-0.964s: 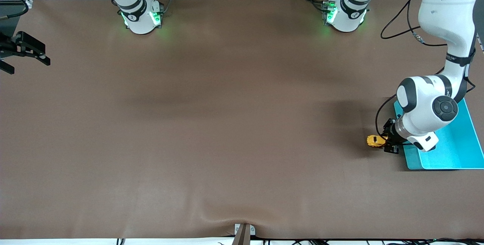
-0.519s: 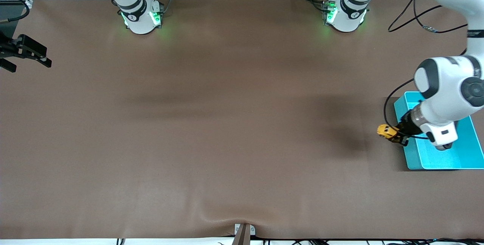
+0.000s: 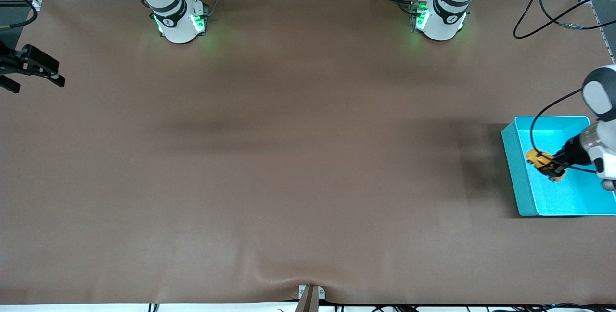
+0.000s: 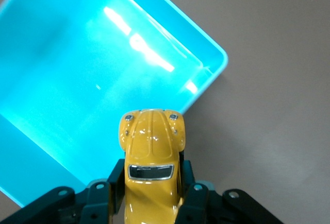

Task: Wind and store yellow beetle car
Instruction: 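Lift the car with the left gripper over the blue bin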

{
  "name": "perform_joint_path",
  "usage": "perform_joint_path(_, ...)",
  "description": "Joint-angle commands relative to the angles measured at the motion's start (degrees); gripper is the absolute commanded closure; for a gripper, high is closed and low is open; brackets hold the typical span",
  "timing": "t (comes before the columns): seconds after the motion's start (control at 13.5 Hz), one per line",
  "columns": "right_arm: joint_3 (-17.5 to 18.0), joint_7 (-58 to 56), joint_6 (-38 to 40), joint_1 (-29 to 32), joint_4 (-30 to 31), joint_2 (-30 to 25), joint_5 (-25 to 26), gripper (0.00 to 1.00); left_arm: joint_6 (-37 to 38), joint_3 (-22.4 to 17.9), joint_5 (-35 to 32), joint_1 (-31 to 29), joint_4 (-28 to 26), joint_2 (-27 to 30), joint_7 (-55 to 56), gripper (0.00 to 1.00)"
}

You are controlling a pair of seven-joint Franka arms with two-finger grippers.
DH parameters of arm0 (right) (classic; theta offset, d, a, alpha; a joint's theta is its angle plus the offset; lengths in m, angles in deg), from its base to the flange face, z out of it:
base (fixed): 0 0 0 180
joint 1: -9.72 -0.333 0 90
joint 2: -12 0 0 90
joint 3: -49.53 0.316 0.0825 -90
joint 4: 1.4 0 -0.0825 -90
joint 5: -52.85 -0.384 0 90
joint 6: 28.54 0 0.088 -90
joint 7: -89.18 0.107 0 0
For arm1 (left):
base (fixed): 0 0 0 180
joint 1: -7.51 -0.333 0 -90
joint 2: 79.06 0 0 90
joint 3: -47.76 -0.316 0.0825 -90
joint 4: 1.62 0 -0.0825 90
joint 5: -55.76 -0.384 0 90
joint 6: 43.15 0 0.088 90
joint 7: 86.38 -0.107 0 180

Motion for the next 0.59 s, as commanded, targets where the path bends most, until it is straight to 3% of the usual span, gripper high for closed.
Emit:
perform_joint_path(0.0,0.2,1.0,-0.3,-0.1,-0.9,0.5,0.1,0.00,1.7,0.8,-1.2,-5.4,0.8,0.6,-13.0,1.00)
perform_joint_path(0.52,0.2,1.2,-1.6,0.2,0.4,0.3,0.1,0.00,0.5,0.6,-1.3,-9.7,0.8,-4.3,-34.3,1.00)
